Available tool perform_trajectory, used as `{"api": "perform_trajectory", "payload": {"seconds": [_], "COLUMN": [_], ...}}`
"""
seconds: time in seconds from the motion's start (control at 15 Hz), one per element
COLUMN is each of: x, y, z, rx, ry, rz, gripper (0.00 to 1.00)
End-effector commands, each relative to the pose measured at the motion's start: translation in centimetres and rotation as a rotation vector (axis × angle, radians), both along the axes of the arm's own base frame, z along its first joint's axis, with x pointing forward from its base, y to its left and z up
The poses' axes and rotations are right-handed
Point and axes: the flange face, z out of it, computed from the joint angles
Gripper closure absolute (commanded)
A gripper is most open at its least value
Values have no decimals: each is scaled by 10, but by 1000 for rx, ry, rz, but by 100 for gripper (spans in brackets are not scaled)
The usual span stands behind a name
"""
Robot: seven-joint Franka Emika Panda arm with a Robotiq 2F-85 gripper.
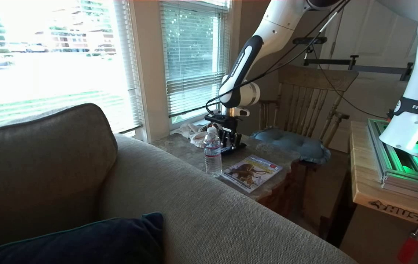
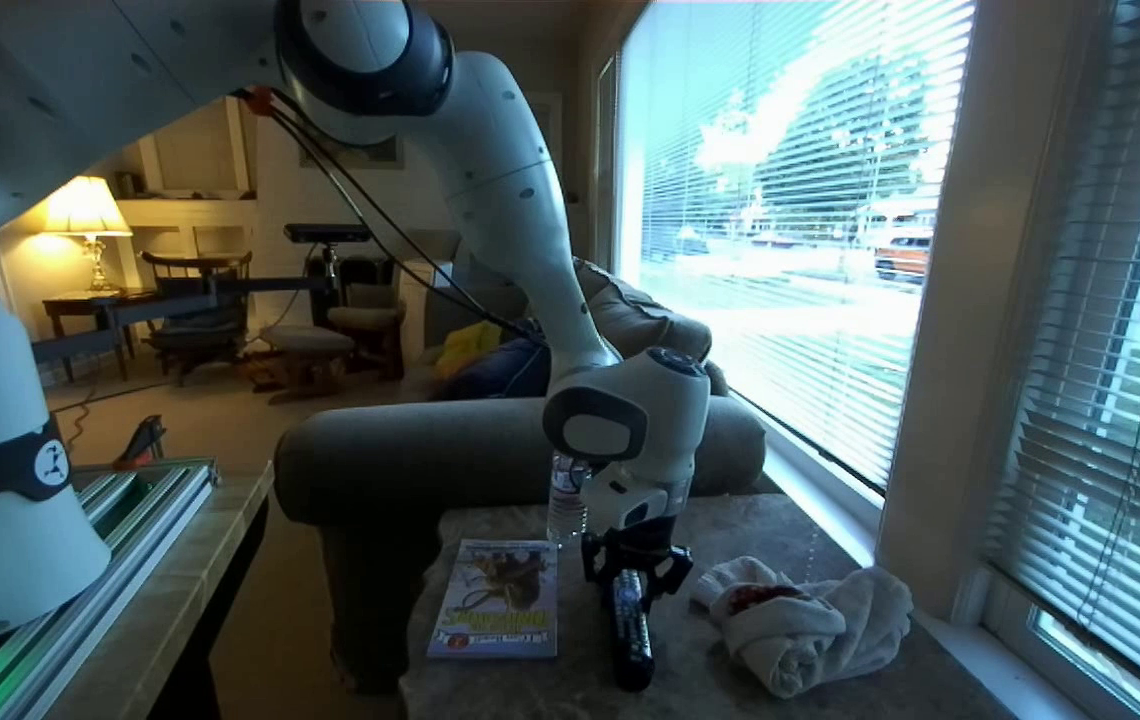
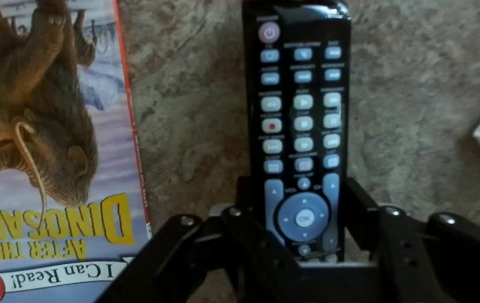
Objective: Rotate the black remote control then press one button.
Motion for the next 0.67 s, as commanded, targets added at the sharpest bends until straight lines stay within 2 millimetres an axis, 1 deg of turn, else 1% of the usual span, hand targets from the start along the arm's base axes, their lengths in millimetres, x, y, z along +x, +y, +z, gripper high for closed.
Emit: {"api": "perform_trajectory", "payload": {"seconds": [0.0,0.07,0.13,0.2,0.27,0.33,0.4,0.6], "x": [9,9,10,9,9,8,8,4], "y": [5,5,5,4,3,2,1,-1], "z": [-5,-4,-3,-1,-1,1,1,8], "rx": [12,1,-6,-19,-26,-33,-37,-44], "ry": [-65,-80,-94,-105,-115,-122,-125,-133], "rz": [-70,-64,-67,-63,-62,-60,-58,-32], "gripper": [71,21,20,15,7,2,0,0]}}
